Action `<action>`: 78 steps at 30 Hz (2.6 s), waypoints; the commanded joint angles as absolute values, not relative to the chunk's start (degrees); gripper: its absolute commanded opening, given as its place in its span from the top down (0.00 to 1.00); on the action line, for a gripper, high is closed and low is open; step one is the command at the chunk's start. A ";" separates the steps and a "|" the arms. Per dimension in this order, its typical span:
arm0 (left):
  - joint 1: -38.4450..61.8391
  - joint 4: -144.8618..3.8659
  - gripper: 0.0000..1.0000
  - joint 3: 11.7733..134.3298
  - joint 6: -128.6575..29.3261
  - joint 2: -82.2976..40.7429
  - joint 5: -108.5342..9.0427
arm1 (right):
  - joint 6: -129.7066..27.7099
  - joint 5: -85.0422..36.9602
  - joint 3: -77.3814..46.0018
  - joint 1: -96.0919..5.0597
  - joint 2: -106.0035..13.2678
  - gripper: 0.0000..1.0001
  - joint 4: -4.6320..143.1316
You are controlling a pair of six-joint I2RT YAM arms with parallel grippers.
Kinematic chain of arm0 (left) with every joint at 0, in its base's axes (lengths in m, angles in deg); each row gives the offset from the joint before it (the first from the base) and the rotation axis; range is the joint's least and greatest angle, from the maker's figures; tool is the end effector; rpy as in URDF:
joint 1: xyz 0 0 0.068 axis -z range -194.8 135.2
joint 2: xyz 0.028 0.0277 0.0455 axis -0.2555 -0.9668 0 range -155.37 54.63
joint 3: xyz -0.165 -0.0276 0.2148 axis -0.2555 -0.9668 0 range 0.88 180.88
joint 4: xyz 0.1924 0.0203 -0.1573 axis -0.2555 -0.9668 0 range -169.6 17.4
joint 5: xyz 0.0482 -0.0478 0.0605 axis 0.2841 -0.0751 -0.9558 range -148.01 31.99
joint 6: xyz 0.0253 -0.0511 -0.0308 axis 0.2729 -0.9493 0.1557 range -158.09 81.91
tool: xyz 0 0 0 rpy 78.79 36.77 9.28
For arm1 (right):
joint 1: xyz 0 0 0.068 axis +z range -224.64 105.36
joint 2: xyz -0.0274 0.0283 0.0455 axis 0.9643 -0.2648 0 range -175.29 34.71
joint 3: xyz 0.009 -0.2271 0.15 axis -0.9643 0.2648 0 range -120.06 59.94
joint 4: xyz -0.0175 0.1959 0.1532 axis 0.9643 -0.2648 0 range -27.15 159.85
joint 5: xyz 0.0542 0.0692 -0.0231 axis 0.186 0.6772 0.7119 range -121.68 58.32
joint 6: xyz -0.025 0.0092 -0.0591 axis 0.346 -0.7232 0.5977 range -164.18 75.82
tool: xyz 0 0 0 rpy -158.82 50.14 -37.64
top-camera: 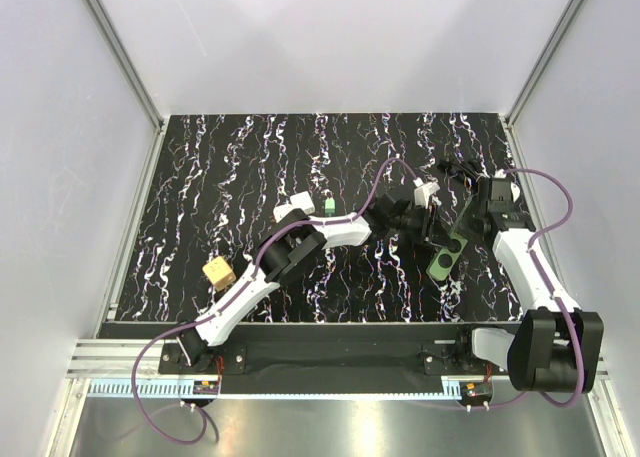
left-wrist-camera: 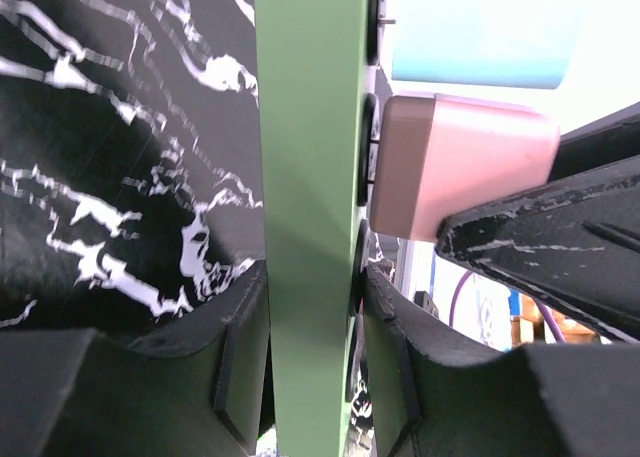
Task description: Pull the plug off the socket
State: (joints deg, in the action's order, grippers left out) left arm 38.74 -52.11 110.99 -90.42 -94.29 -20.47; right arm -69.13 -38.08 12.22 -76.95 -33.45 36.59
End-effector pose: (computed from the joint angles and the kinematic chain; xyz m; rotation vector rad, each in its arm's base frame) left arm 0.3153 -0.4787 0.1150 0.5722 2.2294 -1.7460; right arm 0.2335 -0.0152 0.2332 0.6333 2.4180 0.0239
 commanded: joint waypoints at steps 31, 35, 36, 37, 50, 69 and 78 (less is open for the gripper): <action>35.65 -56.86 1.00 103.71 -88.19 -95.14 -31.03 | -69.15 -30.10 7.90 -80.62 -33.94 1.00 34.69; 35.82 -57.22 1.00 104.42 -87.66 -95.14 -31.29 | -68.35 -30.45 8.97 -80.62 -30.60 1.00 33.99; 35.91 -57.39 1.00 104.42 -87.40 -94.96 -31.29 | -68.35 -30.36 8.62 -80.62 -29.89 1.00 33.20; 36.08 -57.83 1.00 104.50 -86.52 -94.87 -31.46 | -68.44 -30.28 7.57 -80.62 -29.71 1.00 32.93; 37.93 -63.10 0.31 102.75 -77.73 -89.34 -36.29 | -67.65 -27.73 2.55 -80.36 -34.54 1.00 31.61; 35.83 -36.70 0.18 54.99 -57.96 -46.40 -67.66 | -69.67 -18.01 0.35 -66.92 -46.22 1.00 42.41; 35.56 -28.22 0.15 38.87 -55.84 -32.39 -92.62 | -68.53 -4.89 -6.84 -54.00 -62.04 1.00 51.47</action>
